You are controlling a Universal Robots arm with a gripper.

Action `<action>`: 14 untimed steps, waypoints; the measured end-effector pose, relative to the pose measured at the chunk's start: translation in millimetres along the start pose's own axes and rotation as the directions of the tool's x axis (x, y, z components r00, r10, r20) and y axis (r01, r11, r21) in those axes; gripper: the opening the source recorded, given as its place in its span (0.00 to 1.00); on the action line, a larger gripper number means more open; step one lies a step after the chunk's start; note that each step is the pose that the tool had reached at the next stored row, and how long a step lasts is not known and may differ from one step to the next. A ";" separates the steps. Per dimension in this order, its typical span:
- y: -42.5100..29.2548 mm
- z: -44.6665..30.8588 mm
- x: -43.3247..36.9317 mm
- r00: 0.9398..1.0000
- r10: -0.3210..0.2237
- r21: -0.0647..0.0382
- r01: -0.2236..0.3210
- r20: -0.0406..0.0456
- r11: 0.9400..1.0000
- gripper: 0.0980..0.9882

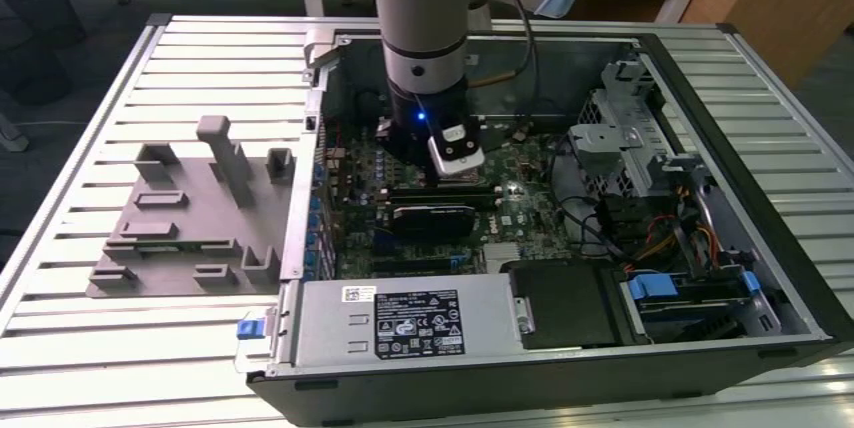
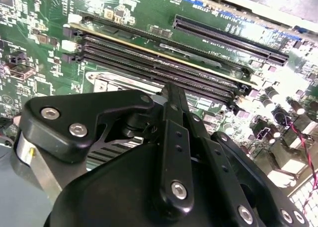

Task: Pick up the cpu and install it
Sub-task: 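Install the second cpu locking lever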

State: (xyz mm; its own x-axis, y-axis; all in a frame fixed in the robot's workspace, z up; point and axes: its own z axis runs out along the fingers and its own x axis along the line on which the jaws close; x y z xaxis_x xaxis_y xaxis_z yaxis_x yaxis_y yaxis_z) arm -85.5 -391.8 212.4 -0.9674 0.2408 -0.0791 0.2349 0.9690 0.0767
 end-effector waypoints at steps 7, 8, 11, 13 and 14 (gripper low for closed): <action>-6.1 3.1 3.6 1.000 0.003 -0.028 -0.003 -0.007 1.000 0.01; -6.6 3.7 4.2 1.000 0.003 -0.031 -0.003 -0.008 1.000 0.01; -8.0 5.4 6.6 1.000 0.004 -0.045 -0.005 -0.011 0.999 0.01; -8.8 6.4 8.2 1.000 0.005 -0.058 -0.006 -0.014 0.998 0.01; -9.2 6.7 9.1 1.000 0.006 -0.065 -0.007 -0.016 0.998 0.01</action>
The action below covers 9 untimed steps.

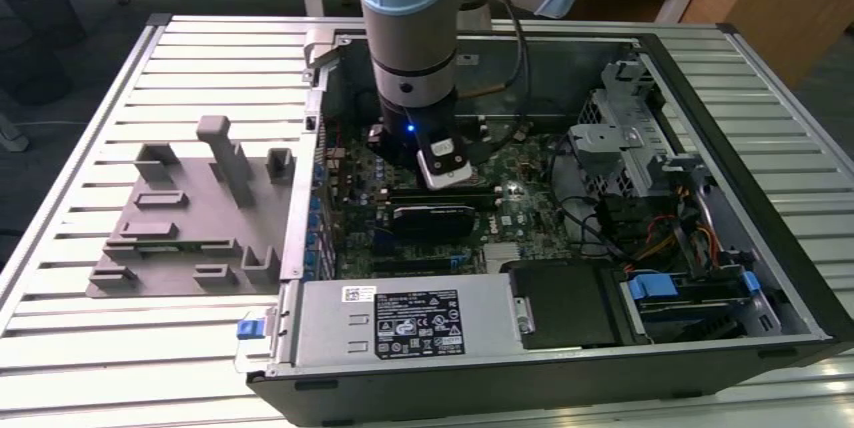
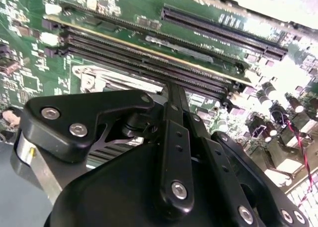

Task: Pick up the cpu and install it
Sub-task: 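Install the second cpu locking lever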

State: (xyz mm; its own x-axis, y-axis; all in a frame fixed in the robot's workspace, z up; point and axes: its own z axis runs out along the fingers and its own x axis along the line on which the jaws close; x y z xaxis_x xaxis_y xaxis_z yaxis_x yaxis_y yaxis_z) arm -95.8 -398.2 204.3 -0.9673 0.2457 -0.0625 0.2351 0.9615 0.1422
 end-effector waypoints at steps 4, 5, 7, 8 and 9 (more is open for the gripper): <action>-2.5 2.1 1.2 1.000 0.001 -0.015 -0.001 -0.003 1.000 0.01; -3.3 2.4 1.1 1.000 0.001 -0.016 -0.002 -0.004 1.000 0.01; -4.5 2.9 1.2 1.000 0.002 -0.020 -0.002 -0.005 1.000 0.01; -4.9 3.0 1.4 1.000 0.002 -0.025 -0.003 -0.006 1.000 0.01; -5.2 3.1 1.7 1.000 0.003 -0.030 -0.003 -0.007 1.000 0.01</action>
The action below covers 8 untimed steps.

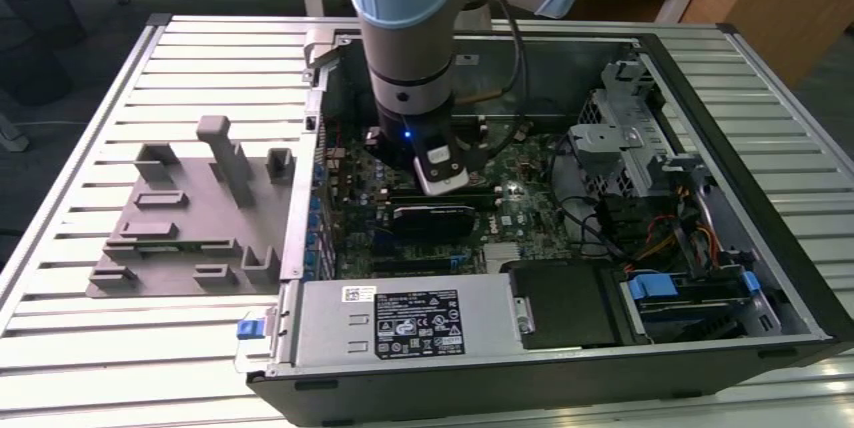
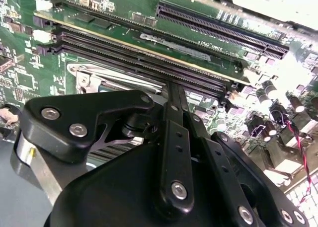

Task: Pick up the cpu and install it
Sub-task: 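Install the second cpu locking lever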

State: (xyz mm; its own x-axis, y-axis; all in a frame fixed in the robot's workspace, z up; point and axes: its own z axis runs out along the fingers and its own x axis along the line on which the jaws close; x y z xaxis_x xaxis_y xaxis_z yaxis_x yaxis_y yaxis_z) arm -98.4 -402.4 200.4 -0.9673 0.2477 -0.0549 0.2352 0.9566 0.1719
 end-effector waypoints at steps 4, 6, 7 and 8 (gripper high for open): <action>-1.9 1.6 1.3 1.000 0.001 -0.016 -0.002 -0.004 1.000 0.01; -2.4 2.6 1.6 1.000 0.002 -0.024 -0.002 -0.006 1.000 0.01; -2.7 3.1 1.8 1.000 0.003 -0.028 -0.003 -0.007 1.000 0.01; -2.9 3.7 1.8 1.000 0.003 -0.032 -0.003 -0.008 0.999 0.01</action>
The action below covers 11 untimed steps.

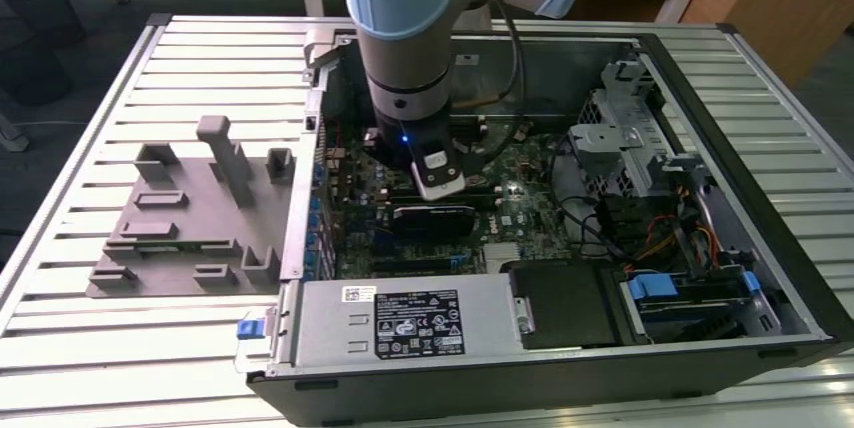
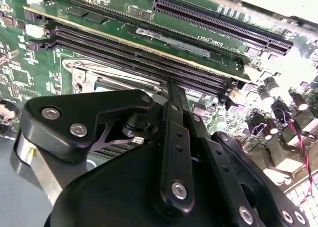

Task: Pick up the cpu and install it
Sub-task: 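Install the second cpu locking lever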

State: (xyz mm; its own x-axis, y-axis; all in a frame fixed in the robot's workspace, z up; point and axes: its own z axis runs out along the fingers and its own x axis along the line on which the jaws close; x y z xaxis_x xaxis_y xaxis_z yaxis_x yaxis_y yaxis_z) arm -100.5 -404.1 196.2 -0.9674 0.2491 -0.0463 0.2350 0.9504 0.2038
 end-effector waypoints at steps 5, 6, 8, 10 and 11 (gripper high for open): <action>-0.2 2.8 0.1 1.000 0.003 -0.028 -0.003 -0.006 1.000 0.01; -0.4 2.7 0.3 1.000 0.003 -0.033 -0.003 -0.007 0.999 0.01; -0.5 2.6 0.3 1.000 0.004 -0.038 -0.004 -0.009 0.999 0.01; -0.4 2.0 0.3 1.000 0.004 -0.038 -0.004 -0.009 0.999 0.01; -0.1 0.3 0.2 1.000 0.004 -0.038 -0.004 -0.009 0.999 0.01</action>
State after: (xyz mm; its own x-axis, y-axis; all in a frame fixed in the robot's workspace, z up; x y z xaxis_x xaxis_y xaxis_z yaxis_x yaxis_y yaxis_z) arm -100.6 -404.1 195.9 -0.9673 0.2509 -0.0368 0.2351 0.9417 0.2408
